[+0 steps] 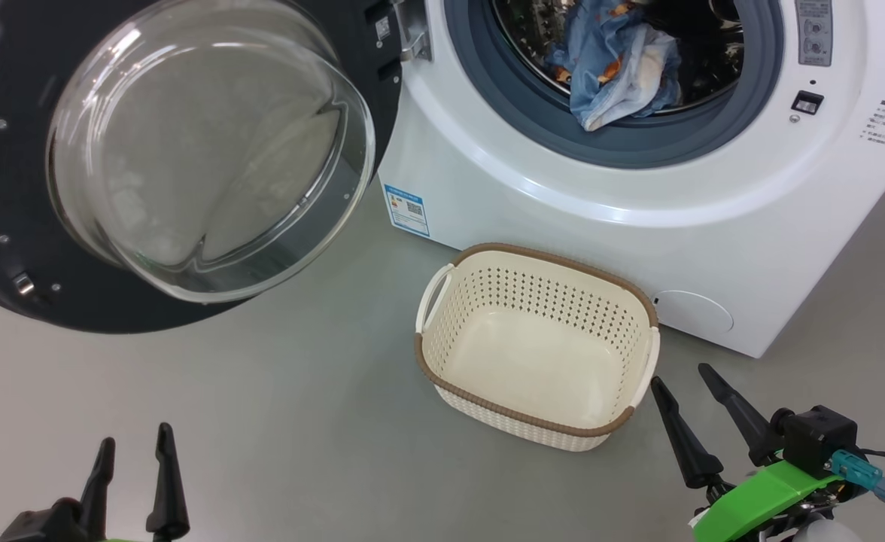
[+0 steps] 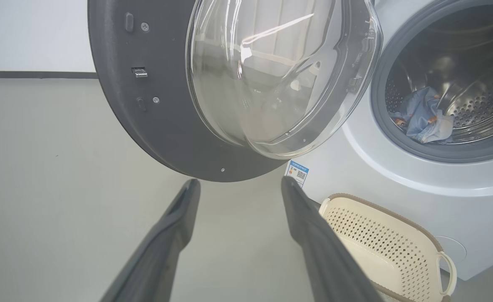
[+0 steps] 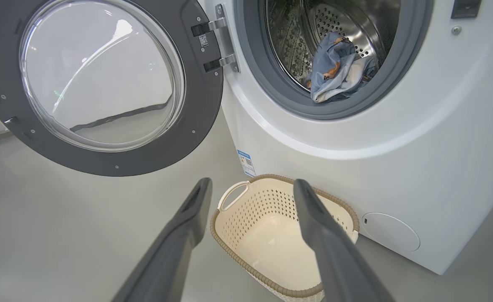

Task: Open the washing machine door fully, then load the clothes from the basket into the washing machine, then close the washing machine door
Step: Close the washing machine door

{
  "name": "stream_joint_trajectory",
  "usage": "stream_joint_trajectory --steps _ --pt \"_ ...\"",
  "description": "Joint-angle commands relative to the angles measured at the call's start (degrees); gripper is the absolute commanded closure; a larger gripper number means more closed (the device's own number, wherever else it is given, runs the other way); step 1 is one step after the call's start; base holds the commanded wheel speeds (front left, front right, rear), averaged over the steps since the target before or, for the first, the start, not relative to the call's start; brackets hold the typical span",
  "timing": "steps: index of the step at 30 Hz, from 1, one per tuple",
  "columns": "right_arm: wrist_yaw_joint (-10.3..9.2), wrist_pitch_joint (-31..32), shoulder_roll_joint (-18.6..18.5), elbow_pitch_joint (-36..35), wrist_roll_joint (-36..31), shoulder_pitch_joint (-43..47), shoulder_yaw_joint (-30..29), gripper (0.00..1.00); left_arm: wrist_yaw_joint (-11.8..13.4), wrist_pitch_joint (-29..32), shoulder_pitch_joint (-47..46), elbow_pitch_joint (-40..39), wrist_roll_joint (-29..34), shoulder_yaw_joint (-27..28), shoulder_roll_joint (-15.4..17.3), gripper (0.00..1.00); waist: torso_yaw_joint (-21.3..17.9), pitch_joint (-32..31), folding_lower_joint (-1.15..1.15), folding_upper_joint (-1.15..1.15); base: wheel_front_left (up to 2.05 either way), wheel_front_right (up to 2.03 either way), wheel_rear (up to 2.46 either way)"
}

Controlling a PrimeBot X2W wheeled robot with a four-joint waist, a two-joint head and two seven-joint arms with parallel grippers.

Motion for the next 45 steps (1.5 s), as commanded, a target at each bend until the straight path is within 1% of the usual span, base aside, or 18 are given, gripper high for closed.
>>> stream_joint_trajectory --steps 1,10,15,16,17,18,19,21,24,29,32,35,38,43,45 --pt "0.16 -0.28 -0.71 -1.09 0.34 -1.36 1.5 0.0 0.39 -0.37 -0.04 -1.81 -0.43 1.54 0.89 0.0 0.37 -0.23 0.0 0.0 0.0 0.0 0.0" --pt "0.16 -0.28 -0.72 -1.0 0.53 -1.24 1.66 0.0 0.65 -0.37 0.19 -2.34 -0.83 1.19 0.89 0.0 0.7 -0.29 0.0 0.0 0.0 0.0 0.0" --pt "0.16 -0.28 -0.59 -0.99 0.57 -1.31 1.75 0.0 0.3 -0.37 -0.17 -3.15 -2.05 1.86 0.89 0.0 0.62 -0.29 0.0 0.0 0.0 0.0 0.0" --pt "0.16 -0.28 -0.51 -1.0 0.56 -1.27 1.78 0.0 0.11 -0.37 -0.38 -3.56 -2.61 2.31 0.89 0.23 0.58 -0.31 0.0 0.0 0.0 0.0 0.0" --pt "0.16 -0.28 -0.42 -1.01 0.54 -1.19 1.8 0.0 -0.15 -0.37 -0.67 -4.12 -2.96 2.88 0.89 0.54 0.52 -0.34 0.0 0.0 0.0 0.0 0.0" --pt "0.16 -0.28 -0.31 -1.03 0.56 -1.09 1.79 0.0 -0.47 -0.37 -1.03 -4.93 -3.05 3.63 0.89 0.75 0.42 -0.38 0.0 0.0 0.0 0.0 0.0" --pt "0.16 -0.28 -0.2 -1.04 0.59 -0.98 1.75 0.0 -0.79 -0.37 -1.42 -5.82 -3.11 4.5 0.89 1.0 0.29 -0.42 0.0 0.0 0.0 0.0 0.0" --pt "0.16 -0.28 0.05 -1.16 0.61 -0.76 1.66 0.0 -1.49 -0.37 -2.46 -7.9 -2.86 6.67 1.31 1.0 -0.16 -0.37 0.0 0.0 0.0 0.0 0.0" --pt "0.16 -0.28 0.4 -1.37 0.58 -0.36 1.19 0.0 -2.36 -0.37 -4.79 -11.02 -3.02 9.95 3.27 1.0 -1.0 -0.17 0.0 0.0 0.0 0.0 0.0" --pt "0.16 -0.28 0.67 -1.75 0.4 0.1 0.49 0.0 -3.05 -0.37 -10.72 -14.12 -5.71 14.25 9.1 1.0 -2.59 0.68 0.0 0.0 0.0 0.0 0.0" --pt "0.16 -0.28 0.72 -1.94 0.33 0.11 0.19 0.0 -3.15 -0.37 -15.37 -13.72 -9.39 15.96 13.92 1.0 -3.64 1.35 0.0 0.0 0.0 0.0 0.0" --pt "0.16 -0.28 0.75 -2.11 0.27 -0.16 0.2 0.0 -3.17 -0.37 -19.68 -11.94 -13.8 17.12 19.09 1.0 -4.75 2.07 0.0 0.0 0.0 0.0 0.0" --pt "0.16 -0.28 0.73 -2.26 0.22 -0.47 0.28 0.0 -3.18 -0.37 -23.71 -8.58 -19.38 18.17 23.36 1.0 -5.77 2.94 0.0 0.0 0.0 0.0 0.0" --pt "0.16 -0.28 0.32 -2.56 0.11 -1.05 0.62 0.0 -3.19 -0.37 -29.48 -0.44 -27.55 18.03 30.43 1.0 -7.04 4.73 0.0 0.0 0.0 0.0 0.0" --pt "0.16 -0.28 0.09 -2.69 0.07 -1.44 0.81 0.0 -3.19 -0.37 -31.75 3.4 -31.77 17.53 32.74 1.0 -7.47 5.48 0.0 0.0 0.0 0.0 0.0"
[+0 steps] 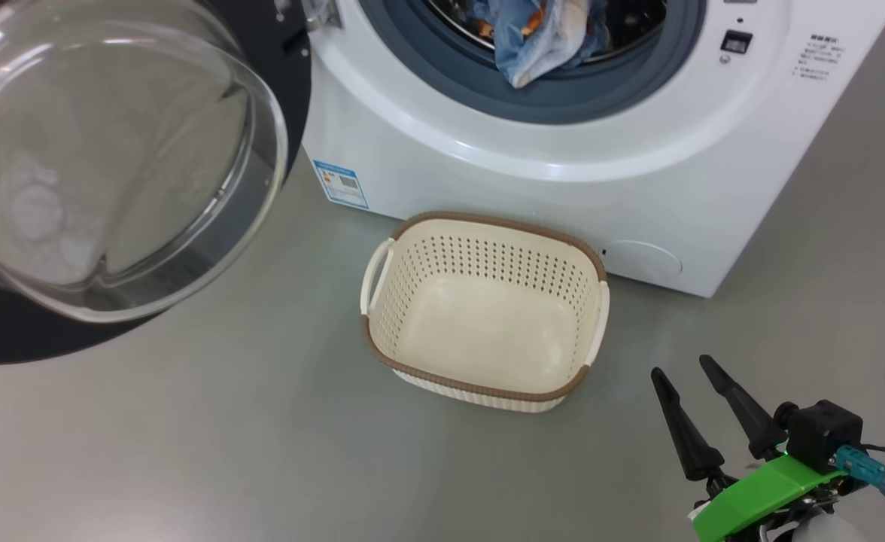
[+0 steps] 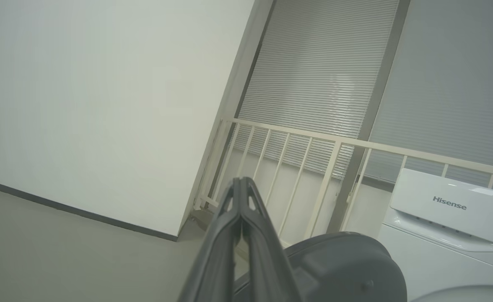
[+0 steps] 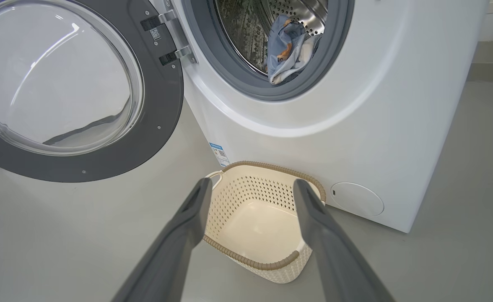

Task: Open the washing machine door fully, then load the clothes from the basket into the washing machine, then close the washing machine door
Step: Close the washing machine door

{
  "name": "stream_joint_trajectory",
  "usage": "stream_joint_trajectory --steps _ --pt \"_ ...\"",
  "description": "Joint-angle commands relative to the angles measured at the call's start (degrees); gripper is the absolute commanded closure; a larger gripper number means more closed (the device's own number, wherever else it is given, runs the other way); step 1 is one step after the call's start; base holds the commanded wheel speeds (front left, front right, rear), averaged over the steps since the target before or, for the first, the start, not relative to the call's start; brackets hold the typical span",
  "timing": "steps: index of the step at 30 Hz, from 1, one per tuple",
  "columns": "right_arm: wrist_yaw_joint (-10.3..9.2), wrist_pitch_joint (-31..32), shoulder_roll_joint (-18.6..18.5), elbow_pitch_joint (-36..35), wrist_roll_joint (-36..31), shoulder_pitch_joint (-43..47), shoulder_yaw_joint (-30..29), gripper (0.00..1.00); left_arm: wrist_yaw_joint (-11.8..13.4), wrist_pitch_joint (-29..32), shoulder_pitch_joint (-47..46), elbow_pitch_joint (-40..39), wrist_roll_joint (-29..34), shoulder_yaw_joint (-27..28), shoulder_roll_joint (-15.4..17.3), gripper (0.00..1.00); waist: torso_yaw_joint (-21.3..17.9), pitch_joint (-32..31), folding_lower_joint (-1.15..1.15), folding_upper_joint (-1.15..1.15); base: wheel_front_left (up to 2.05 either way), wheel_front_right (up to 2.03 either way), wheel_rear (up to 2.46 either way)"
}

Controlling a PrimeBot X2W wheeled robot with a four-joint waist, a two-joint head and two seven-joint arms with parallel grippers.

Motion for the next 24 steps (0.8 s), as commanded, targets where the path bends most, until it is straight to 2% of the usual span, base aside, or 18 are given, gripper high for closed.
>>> stream_joint_trajectory --steps 1,5,9,13,24 --pt "0.16 -0.28 -0.62 -1.55 -0.35 -1.59 1.43 0.0 -0.16 -0.28 -3.13 1.45 -2.96 0.95 5.59 1.0 -1.07 1.5 0.0 0.0 0.0 0.0 0.0" --pt "0.16 -0.28 -1.1 -1.65 -0.45 -2.32 1.42 0.0 -0.16 1.14 -7.57 9.22 -11.96 -0.68 8.88 1.0 -1.3 2.95 0.0 0.0 0.0 0.0 0.0" --pt "0.16 -0.28 -1.33 -1.62 -0.66 -3.0 1.72 0.0 -0.16 6.66 -12.46 16.27 -20.25 -1.92 11.05 1.0 -1.4 4.22 0.0 0.0 0.0 0.0 0.0" --pt "0.16 -0.28 -1.76 -1.78 -0.7 -3.82 2.31 0.0 -0.16 13.14 -15.2 20.33 -25.2 -4.23 13.28 1.0 -1.66 5.66 0.0 0.0 0.0 0.0 0.0" --pt "0.16 -0.28 -2.73 -2.11 -0.71 -5.24 3.25 0.0 -0.16 28.19 -18.75 27.14 -30.27 -9.31 17.03 1.0 -2.03 8.3 0.0 0.0 0.0 0.0 0.0"
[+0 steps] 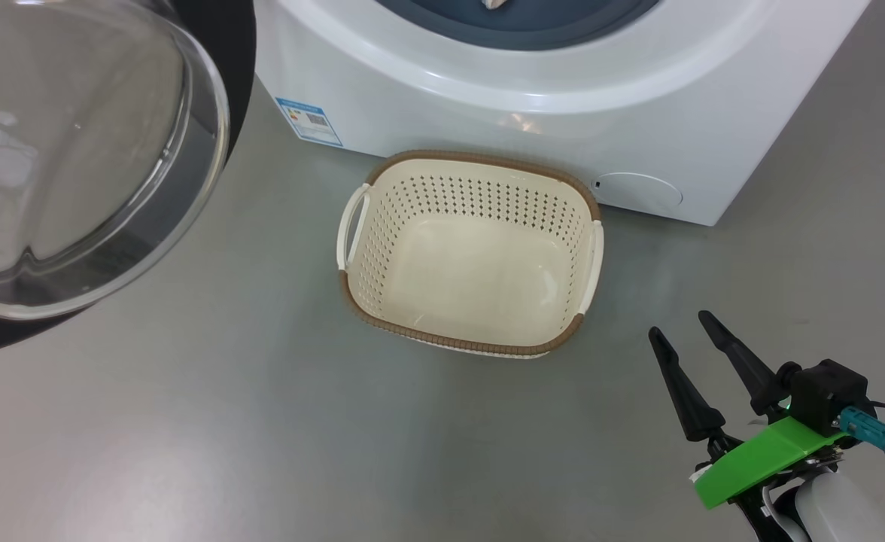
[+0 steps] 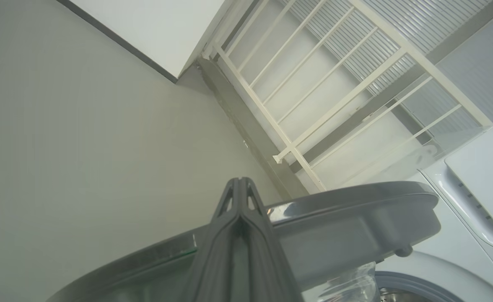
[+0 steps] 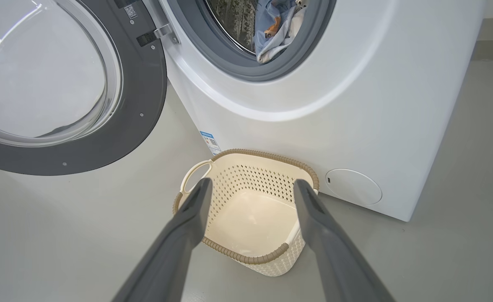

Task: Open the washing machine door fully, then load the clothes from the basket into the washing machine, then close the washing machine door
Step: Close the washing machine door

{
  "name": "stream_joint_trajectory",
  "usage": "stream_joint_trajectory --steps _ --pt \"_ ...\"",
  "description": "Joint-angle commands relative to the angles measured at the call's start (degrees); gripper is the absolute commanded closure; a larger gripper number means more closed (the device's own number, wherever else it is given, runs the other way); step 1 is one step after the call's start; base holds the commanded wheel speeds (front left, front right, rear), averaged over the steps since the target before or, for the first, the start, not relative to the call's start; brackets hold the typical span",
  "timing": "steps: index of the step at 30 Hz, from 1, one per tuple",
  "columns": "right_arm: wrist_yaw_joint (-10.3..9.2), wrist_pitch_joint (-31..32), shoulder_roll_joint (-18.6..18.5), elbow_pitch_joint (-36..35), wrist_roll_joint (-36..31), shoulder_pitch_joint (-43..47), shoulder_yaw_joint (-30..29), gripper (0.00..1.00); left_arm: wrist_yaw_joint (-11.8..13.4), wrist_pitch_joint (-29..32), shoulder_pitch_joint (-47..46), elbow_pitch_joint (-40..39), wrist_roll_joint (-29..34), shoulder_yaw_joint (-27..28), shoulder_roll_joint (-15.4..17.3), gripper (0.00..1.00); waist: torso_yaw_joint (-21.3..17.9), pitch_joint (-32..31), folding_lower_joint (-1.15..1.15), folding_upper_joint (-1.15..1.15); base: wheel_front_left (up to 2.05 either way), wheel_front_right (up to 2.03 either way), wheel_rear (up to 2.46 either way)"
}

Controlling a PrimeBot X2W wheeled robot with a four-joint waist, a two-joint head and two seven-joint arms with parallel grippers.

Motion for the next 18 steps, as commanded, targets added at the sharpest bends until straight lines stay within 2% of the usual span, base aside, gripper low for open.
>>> stream_joint_trajectory --steps 1,18 --pt "0.16 -0.28 -0.45 -1.39 -0.61 -0.5 1.46 0.0 -0.17 0.58 -1.21 -0.66 -0.09 1.09 5.28 1.0 -0.15 0.27 0.0 0.0 0.0 0.0 0.0" --pt "0.16 -0.28 -0.8 -1.43 -0.52 -1.48 1.29 0.0 -0.17 6.4 -2.34 1.17 -1.23 -2.56 4.61 1.0 -0.85 1.14 0.0 0.0 0.0 0.0 0.0"
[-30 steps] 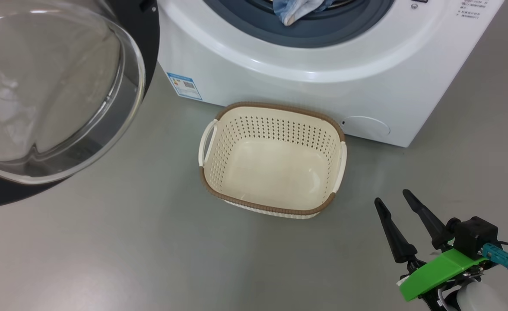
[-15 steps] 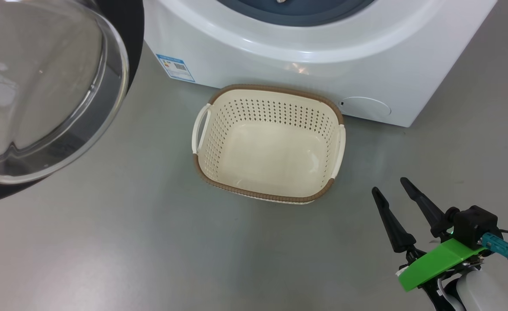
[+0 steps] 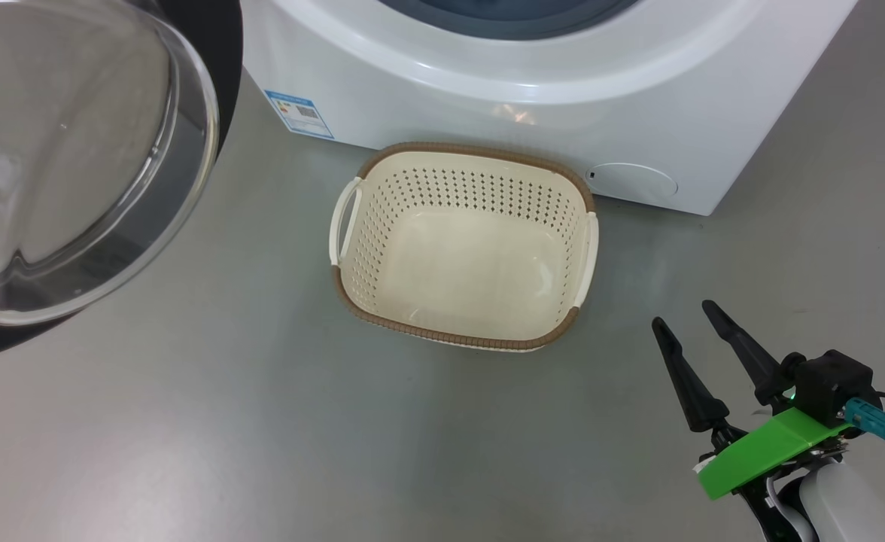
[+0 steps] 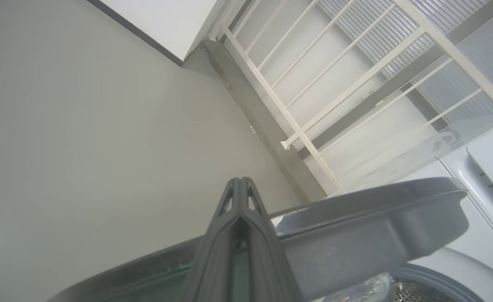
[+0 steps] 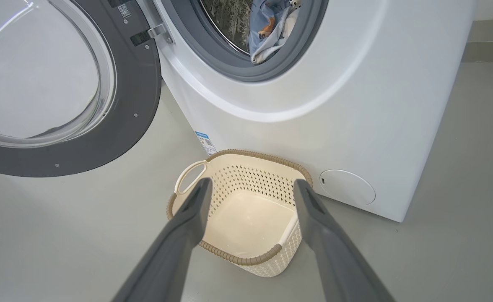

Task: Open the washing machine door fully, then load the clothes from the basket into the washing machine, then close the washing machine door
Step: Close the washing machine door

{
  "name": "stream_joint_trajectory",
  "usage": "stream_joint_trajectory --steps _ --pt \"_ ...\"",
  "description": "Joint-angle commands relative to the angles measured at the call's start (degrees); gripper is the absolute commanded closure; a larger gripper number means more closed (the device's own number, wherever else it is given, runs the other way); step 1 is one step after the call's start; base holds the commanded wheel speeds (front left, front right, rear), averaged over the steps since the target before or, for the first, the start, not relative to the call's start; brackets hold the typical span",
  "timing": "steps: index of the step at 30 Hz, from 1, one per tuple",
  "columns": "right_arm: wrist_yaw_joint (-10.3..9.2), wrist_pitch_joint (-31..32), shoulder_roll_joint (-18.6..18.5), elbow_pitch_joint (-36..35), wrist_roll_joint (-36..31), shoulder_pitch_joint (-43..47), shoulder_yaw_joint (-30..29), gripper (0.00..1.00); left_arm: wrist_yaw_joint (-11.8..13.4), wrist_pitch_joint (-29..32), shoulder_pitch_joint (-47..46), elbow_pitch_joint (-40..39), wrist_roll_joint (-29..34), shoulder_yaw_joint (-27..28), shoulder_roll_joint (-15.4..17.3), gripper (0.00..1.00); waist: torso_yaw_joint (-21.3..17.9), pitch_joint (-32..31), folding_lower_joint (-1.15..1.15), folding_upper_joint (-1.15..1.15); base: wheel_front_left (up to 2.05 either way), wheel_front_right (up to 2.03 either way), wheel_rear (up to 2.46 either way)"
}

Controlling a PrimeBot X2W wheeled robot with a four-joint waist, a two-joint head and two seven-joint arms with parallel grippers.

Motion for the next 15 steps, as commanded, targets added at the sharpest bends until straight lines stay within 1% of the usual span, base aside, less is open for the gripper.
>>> stream_joint_trajectory --steps 1,10,15 --pt "0.16 -0.28 -0.08 -1.27 -0.54 -0.37 1.06 0.0 -0.21 1.98 -0.55 -1.73 -0.32 0.02 3.0 1.0 0.09 -0.04 0.0 0.0 0.0 0.0 0.0" --pt "0.16 -0.28 0.26 -1.35 -0.64 -0.04 0.65 0.0 -0.21 7.59 1.02 -3.74 -2.17 -1.37 2.5 1.0 0.55 -0.62 0.0 0.0 0.0 0.0 0.0" --pt "0.16 -0.28 0.46 -1.44 -0.67 0.17 0.59 0.0 -0.21 8.82 1.66 -4.62 -2.6 -1.63 2.5 1.0 0.7 -0.89 0.0 0.0 0.0 0.0 0.0"
